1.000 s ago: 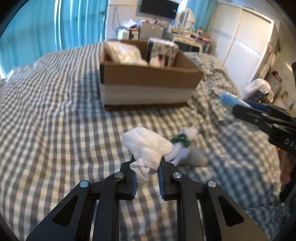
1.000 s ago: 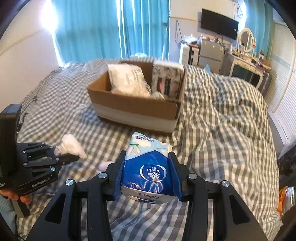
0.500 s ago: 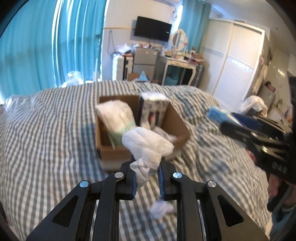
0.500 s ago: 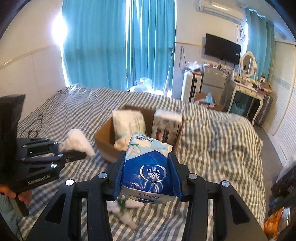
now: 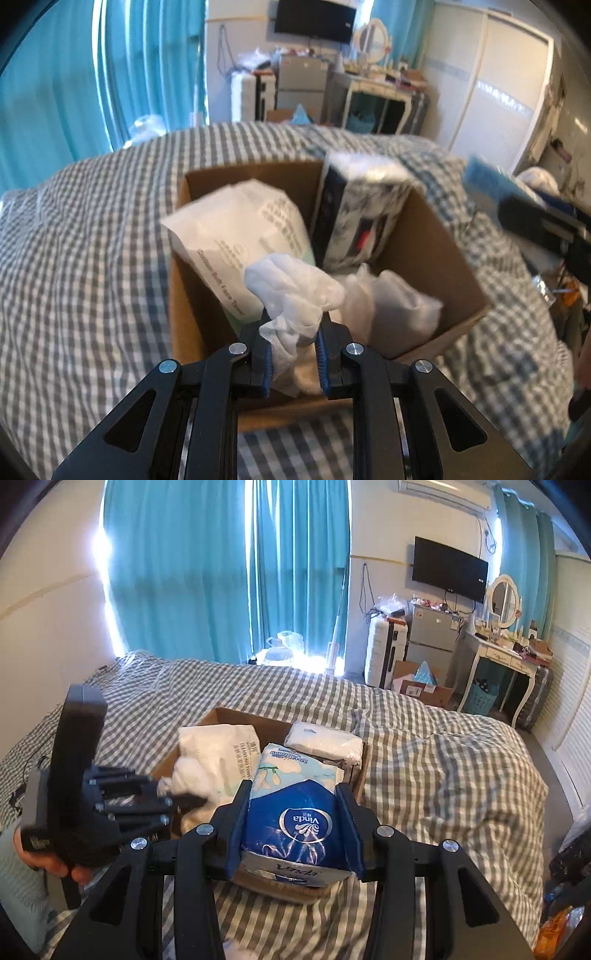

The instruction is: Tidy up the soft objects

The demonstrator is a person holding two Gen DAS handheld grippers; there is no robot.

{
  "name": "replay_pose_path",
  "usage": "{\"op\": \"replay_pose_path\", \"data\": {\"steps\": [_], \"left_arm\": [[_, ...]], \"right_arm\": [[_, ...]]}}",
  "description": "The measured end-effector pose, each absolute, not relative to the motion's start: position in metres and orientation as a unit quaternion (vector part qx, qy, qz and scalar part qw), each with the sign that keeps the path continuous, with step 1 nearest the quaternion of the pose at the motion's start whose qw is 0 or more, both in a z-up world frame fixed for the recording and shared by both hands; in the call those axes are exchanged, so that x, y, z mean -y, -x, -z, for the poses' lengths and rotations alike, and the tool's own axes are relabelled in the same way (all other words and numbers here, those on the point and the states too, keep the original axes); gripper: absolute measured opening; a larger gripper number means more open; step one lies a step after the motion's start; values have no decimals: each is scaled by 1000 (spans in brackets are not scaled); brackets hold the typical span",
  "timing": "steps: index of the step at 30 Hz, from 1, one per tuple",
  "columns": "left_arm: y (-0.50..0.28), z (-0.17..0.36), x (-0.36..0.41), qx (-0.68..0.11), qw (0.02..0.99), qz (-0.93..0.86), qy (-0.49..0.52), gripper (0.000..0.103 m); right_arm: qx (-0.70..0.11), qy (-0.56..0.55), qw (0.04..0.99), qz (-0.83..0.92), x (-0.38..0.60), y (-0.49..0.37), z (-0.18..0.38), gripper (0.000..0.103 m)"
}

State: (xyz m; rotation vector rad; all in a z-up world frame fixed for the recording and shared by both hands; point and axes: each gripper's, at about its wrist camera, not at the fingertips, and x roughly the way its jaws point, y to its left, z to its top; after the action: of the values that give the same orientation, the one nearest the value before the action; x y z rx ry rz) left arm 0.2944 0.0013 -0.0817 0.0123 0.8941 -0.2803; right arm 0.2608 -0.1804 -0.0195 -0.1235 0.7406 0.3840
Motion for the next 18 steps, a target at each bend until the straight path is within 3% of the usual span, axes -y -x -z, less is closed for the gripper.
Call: {"op": "replay_pose_path", "data": {"steps": [5, 8, 9, 10, 11, 12, 13, 18], "left_arm": [[-298, 88, 0, -435, 891, 128, 1, 25], [-295, 84, 5, -438, 889, 131, -6, 35], [-294, 81, 7, -434, 892, 127, -12, 47], [-288, 75, 8, -421, 899, 116, -26, 58], [-288, 70, 10, -406, 906, 112, -34, 60], [-286, 67, 8, -397, 911, 111, -38, 61], [-282, 61, 8, -386, 915, 110, -41, 61], [-264, 35, 1, -369, 923, 110, -28, 62]], "right_arm": [[-374, 58, 904, -201, 172, -291, 42, 44], [-379, 62, 901, -203, 167, -302, 56, 45], [-381, 59, 900, -203, 165, -305, 59, 46], [-384, 54, 899, -204, 166, -307, 62, 51], [-386, 48, 897, -207, 166, -308, 65, 56], [-387, 42, 897, -209, 167, -309, 65, 71], [-385, 34, 899, -207, 169, -310, 65, 79], [-361, 8, 913, -191, 183, -298, 41, 83]]}}
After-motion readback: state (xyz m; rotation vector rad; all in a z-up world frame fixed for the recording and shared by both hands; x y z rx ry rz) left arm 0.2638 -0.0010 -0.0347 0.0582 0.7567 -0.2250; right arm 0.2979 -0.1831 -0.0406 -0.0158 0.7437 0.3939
